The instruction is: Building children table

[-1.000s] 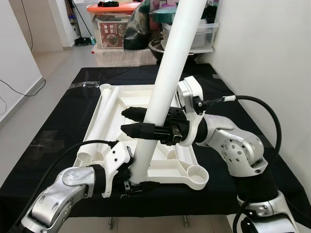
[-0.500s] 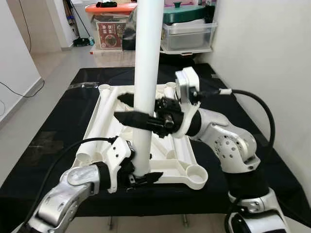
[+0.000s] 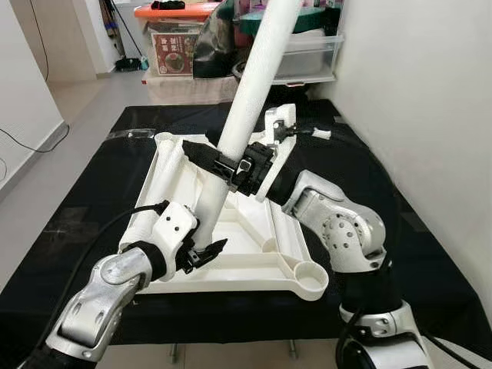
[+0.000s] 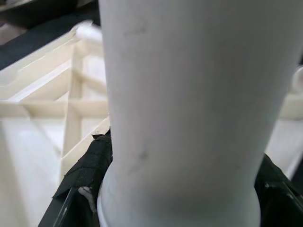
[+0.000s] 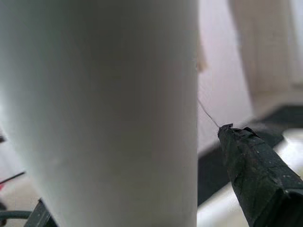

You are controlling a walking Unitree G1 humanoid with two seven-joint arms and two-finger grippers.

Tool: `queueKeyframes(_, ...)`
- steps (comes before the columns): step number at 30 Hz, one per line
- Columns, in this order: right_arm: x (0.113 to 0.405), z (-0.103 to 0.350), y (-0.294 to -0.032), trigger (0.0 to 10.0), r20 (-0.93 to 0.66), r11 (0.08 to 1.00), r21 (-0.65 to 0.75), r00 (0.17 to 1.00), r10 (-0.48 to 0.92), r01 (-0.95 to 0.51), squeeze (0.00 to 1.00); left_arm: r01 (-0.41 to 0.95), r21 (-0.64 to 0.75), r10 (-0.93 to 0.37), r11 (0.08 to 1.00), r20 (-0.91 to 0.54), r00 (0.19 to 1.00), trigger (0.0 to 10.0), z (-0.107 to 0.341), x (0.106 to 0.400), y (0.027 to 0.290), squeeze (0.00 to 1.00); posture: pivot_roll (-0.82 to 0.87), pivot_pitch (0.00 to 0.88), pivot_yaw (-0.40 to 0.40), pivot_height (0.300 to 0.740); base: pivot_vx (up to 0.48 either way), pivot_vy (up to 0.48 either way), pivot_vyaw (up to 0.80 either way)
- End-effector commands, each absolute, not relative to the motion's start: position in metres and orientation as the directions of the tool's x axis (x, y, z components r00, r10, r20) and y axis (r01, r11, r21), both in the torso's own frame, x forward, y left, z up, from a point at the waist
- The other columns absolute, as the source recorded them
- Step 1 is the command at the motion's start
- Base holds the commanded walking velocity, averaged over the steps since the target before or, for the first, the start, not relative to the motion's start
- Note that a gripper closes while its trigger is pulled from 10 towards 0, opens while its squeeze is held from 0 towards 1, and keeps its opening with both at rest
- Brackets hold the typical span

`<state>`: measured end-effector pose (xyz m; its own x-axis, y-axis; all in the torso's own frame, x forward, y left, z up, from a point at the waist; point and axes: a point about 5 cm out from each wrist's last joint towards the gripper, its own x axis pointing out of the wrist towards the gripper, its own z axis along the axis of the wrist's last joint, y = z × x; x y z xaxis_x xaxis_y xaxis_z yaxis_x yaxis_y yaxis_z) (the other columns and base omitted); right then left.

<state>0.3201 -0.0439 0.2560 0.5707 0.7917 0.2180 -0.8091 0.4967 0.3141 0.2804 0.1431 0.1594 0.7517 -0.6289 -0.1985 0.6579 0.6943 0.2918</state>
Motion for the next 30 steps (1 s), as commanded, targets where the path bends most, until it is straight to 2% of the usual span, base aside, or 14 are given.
queueKeyframes(1, 0.330, 0.237, -0.053, 10.0, 0.127, 0.593, 0.395, 0.681, 0.721, -0.702, 0.00, 0.640, 0.356, -0.635, 0.680, -0.150, 0.758, 10.0, 0.170, 0.283, 0.138, 0.00, 0.01, 0.000, -0.004, 0.740, 0.000, 0.000, 0.00)
queueKeyframes(7, 0.330, 0.234, -0.046, 10.0, 0.134, 0.595, 0.486, 0.727, 0.674, -0.641, 0.00, 0.585, 0.368, -0.578, 0.723, -0.143, 0.803, 10.0, 0.168, 0.290, 0.139, 0.00, 0.01, 0.000, -0.004, 0.740, 0.000, 0.000, 0.00)
queueKeyframes(8, 0.330, 0.233, -0.044, 9.5, 0.131, 0.596, 0.507, 0.739, 0.661, -0.623, 0.00, 0.579, 0.365, -0.573, 0.729, -0.137, 0.808, 10.0, 0.169, 0.292, 0.136, 0.00, 0.01, 0.000, -0.006, 0.740, 0.000, 0.000, 0.00)
queueKeyframes(10, 0.330, 0.233, -0.044, 9.5, 0.131, 0.596, 0.507, 0.739, 0.661, -0.623, 0.00, 0.579, 0.365, -0.573, 0.729, -0.137, 0.808, 10.0, 0.169, 0.292, 0.136, 0.00, 0.01, 0.000, -0.006, 0.740, 0.000, 0.000, 0.00)
queueKeyframes(11, 0.330, 0.232, -0.041, 8.8, 0.127, 0.599, 0.535, 0.758, 0.640, -0.596, 0.00, 0.573, 0.362, -0.572, 0.735, -0.123, 0.811, 10.0, 0.170, 0.294, 0.132, 0.00, 0.01, 0.000, -0.005, 0.740, 0.000, 0.000, 0.00)
queueKeyframes(12, 0.330, 0.232, -0.041, 8.8, 0.127, 0.599, 0.535, 0.758, 0.640, -0.596, 0.00, 0.573, 0.362, -0.572, 0.735, -0.123, 0.811, 10.0, 0.170, 0.294, 0.132, 0.00, 0.01, 0.000, -0.005, 0.740, 0.000, 0.000, 0.00)
queueKeyframes(13, 0.329, 0.230, -0.036, 2.8, 0.125, 0.590, 0.565, 0.766, 0.630, -0.577, 0.00, 0.581, 0.364, -0.583, 0.728, -0.117, 0.804, 10.0, 0.171, 0.295, 0.126, 0.00, 0.00, 0.000, -0.005, 0.740, 0.000, 0.000, 0.00)
queueKeyframes(14, 0.327, 0.229, -0.030, 0.0, 0.124, 0.576, 0.591, 0.769, 0.627, -0.565, 0.00, 0.589, 0.368, -0.593, 0.719, -0.115, 0.797, 10.0, 0.170, 0.296, 0.120, 0.00, 0.00, 0.000, -0.004, 0.740, 0.000, 0.000, 0.00)
queueKeyframes(18, 0.324, 0.230, -0.023, 0.0, 0.127, 0.562, 0.609, 0.769, 0.627, -0.559, 0.00, 0.607, 0.373, -0.611, 0.702, -0.123, 0.782, 10.0, 0.169, 0.295, 0.114, 0.00, 0.00, 0.000, -0.004, 0.740, 0.000, 0.000, 0.00)
queueKeyframes(25, 0.327, 0.229, -0.024, 0.0, 0.112, 0.635, 0.575, 0.819, 0.563, -0.515, 0.00, 0.624, 0.377, -0.627, 0.685, -0.130, 0.768, 10.0, 0.167, 0.292, 0.108, 0.00, 0.01, 0.000, -0.008, 0.740, 0.000, 0.000, 0.00)
queueKeyframes(30, 0.325, 0.229, -0.023, 0.0, 0.112, 0.634, 0.577, 0.818, 0.564, -0.515, 0.00, 0.624, 0.383, -0.626, 0.682, -0.137, 0.768, 10.0, 0.165, 0.293, 0.109, 0.00, 0.01, 0.000, -0.005, 0.740, 0.000, 0.000, 0.00)
